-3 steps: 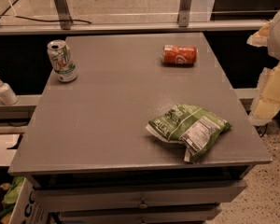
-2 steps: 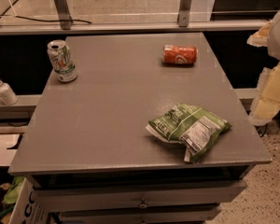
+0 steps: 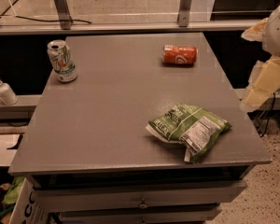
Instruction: Pick coke can
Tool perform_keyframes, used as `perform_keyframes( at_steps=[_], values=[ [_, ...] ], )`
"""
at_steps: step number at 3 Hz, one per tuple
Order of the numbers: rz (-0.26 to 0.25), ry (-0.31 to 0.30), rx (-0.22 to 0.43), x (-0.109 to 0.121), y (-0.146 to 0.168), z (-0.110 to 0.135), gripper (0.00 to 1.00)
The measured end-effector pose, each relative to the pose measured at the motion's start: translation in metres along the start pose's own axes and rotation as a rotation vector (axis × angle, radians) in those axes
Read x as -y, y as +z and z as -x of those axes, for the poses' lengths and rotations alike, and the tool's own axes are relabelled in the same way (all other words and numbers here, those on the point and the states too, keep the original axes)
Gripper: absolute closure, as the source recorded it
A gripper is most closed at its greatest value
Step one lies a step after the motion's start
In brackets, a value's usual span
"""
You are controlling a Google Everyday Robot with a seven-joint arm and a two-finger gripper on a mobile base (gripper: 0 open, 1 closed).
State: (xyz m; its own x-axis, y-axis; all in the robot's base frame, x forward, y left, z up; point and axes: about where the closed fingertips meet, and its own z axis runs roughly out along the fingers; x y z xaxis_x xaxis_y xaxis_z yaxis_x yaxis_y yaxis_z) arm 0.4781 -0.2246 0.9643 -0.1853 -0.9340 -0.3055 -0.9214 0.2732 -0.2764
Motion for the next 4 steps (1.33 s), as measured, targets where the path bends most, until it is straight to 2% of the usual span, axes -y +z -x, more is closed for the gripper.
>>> perform_keyframes(
  at_steps=[1, 2, 3, 4],
  values=[
    [-0.026, -0.014, 0.097, 0.032, 0.027, 0.003, 0.0],
    [-0.057, -0.018, 0.161, 0.065, 0.056, 0.007, 0.0],
    [-0.064, 0.0, 0.204, 0.092, 0.086, 0.011, 0.0],
    [-0.067, 0.074, 0.279, 0.14, 0.141, 0.033, 0.0]
  ],
)
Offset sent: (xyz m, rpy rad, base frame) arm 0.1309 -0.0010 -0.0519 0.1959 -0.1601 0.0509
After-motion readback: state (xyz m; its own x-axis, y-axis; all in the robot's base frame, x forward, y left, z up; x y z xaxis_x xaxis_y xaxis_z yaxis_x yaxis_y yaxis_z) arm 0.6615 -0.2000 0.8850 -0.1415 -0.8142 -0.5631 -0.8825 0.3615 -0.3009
